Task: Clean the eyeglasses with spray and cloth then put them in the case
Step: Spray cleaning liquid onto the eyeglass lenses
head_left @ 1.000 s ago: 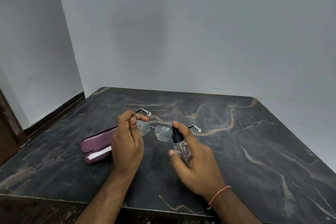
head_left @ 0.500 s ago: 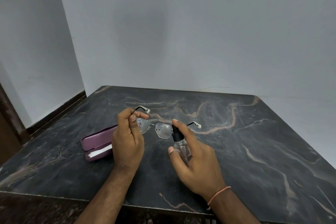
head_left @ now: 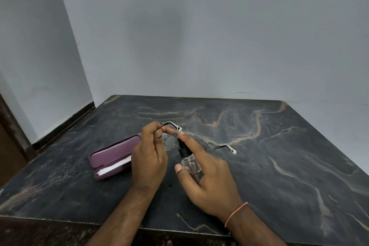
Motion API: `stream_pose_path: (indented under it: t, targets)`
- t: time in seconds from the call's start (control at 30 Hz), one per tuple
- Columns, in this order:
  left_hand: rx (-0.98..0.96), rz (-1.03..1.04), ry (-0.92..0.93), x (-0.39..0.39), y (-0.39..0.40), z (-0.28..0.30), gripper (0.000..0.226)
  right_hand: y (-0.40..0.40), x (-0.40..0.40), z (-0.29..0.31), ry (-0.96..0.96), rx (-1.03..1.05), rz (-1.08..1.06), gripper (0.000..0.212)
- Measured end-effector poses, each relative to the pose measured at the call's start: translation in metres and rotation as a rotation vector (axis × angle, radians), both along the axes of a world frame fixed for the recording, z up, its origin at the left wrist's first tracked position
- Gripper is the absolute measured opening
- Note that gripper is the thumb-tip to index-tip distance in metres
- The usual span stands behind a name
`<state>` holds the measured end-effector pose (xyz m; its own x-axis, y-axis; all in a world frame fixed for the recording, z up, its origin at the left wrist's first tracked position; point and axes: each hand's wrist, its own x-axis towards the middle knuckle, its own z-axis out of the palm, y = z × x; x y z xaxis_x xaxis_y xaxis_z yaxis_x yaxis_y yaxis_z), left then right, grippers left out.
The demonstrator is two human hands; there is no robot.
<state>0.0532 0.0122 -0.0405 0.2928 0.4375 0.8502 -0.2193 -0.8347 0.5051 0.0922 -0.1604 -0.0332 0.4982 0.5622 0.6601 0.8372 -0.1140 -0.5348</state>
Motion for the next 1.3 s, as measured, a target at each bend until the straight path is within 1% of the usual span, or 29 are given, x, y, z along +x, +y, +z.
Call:
stream_pose_path:
  t: [0.07, 0.2, 0.3, 0.43, 0.53, 0.67, 0.8, 0.87, 0.97, 1.03, 1.07, 1.2, 1.3]
  targets:
    - [0.011, -0.006, 0.003, 0.0007, -0.0005, 0.0004, 0.031, 0.0006, 0.0009, -0.0005, 0.01, 0.012, -0.001, 0.072]
    - [-0.003, -0.023, 0.026, 0.0026, 0.0015, -0.0055, 0.018, -0.0002, 0.0018, 0.0003, 0.025, -0.009, -0.03, 0.06]
    - [-0.013, -0.005, 0.053, 0.0025, 0.0009, -0.0062, 0.015, 0.0001, 0.0015, 0.0008, 0.029, -0.022, -0.041, 0.058]
    - [0.009, -0.024, 0.038, 0.002, -0.002, -0.0036, 0.015, 0.0, 0.0015, 0.0008, 0.009, -0.006, -0.089, 0.068]
    - [0.021, -0.032, 0.035, 0.0014, -0.0032, -0.0028, 0.016, -0.0004, 0.0032, -0.0009, 0.018, -0.003, -0.072, 0.076]
    - [0.018, -0.031, 0.022, 0.0009, -0.0035, -0.0013, 0.025, -0.0008, 0.0021, -0.0001, 0.033, 0.015, -0.015, 0.069]
    - [0.002, -0.032, 0.034, 0.0013, -0.002, -0.003, 0.022, -0.0007, 0.0036, -0.0008, 0.061, 0.012, 0.014, 0.062]
    - [-0.005, -0.03, 0.035, 0.0011, -0.0017, -0.0033, 0.021, -0.0005, 0.0044, -0.0015, 0.066, 0.013, 0.01, 0.062]
    - [-0.011, -0.028, 0.042, 0.0004, -0.0029, -0.0021, 0.025, -0.0011, 0.0051, -0.0018, 0.059, 0.027, -0.025, 0.069]
    - [-0.008, -0.037, 0.053, 0.0007, -0.0026, -0.0026, 0.02, -0.0018, 0.0059, -0.0027, 0.055, 0.041, -0.053, 0.071]
    - [-0.01, -0.037, 0.056, 0.0006, -0.003, -0.0024, 0.02, -0.0019, 0.0062, -0.003, 0.053, 0.046, -0.06, 0.071]
    - [0.0, -0.035, 0.053, -0.0007, -0.0052, 0.0003, 0.032, -0.0002, 0.0074, -0.0036, 0.044, 0.035, -0.052, 0.061]
    - [0.001, -0.038, 0.06, 0.0007, -0.0036, -0.0029, 0.031, 0.0009, 0.0091, -0.0049, 0.056, 0.031, -0.045, 0.059]
